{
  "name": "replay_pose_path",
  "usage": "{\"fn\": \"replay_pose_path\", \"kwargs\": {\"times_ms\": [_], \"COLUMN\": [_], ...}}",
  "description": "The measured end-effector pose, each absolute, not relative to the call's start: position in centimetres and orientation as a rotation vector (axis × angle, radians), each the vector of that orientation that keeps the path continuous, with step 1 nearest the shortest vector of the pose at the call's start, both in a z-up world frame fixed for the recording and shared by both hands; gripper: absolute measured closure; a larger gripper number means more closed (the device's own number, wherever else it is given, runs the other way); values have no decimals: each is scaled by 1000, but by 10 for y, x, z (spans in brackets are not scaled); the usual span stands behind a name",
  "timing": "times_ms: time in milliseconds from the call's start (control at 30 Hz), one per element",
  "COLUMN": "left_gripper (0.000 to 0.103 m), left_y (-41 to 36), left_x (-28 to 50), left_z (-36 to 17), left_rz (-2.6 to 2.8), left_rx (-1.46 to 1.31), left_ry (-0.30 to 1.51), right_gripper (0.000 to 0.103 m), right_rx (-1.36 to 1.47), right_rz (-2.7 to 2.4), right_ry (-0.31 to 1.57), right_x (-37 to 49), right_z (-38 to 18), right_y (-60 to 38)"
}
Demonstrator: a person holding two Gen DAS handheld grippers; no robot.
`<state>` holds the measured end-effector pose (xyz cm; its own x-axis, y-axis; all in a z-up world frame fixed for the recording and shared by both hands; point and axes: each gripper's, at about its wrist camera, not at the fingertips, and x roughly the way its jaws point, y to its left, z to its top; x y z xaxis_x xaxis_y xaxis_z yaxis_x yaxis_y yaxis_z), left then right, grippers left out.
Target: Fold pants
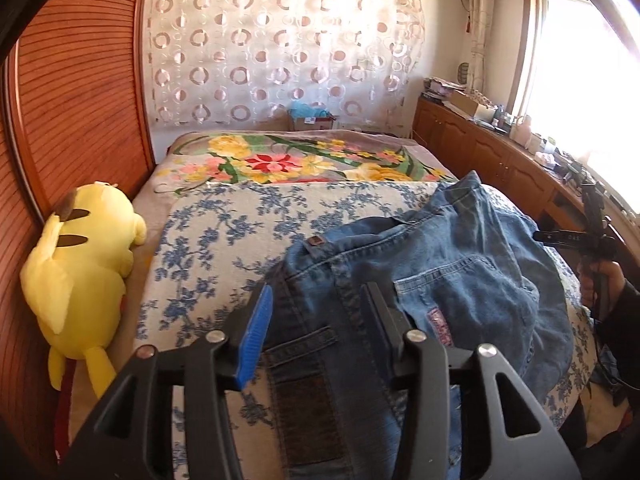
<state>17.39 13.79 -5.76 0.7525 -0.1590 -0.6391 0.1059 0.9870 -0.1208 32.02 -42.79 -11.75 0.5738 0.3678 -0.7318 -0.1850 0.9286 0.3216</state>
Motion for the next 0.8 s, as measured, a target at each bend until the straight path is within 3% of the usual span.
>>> {"fn": "replay_pose_path", "kwargs": {"times_ms": [67, 133, 200, 267, 800], "left_gripper": [48, 40, 39, 39, 39], "left_y": [134, 128, 123, 117, 104], "left_x": [175, 176, 177, 178, 160], "left_z": [-58, -59, -59, -60, -42], "left_rz": [-155, -162, -170, -177, -185], "left_rx": [-82, -80, -76, -71, -55], "left_ry": [703, 697, 695, 693, 659], "right_gripper": [53, 72, 93, 98, 103], "right_rx": [230, 233, 227, 234, 191], "right_rz": [330, 332, 338, 342, 467], "right_ry": [905, 902, 886, 839, 564], "right_x": [324, 325, 324, 321, 278], "right_z": [-116, -115, -111, -101, 5], "right_y": [-427, -426, -426, -426, -363]}}
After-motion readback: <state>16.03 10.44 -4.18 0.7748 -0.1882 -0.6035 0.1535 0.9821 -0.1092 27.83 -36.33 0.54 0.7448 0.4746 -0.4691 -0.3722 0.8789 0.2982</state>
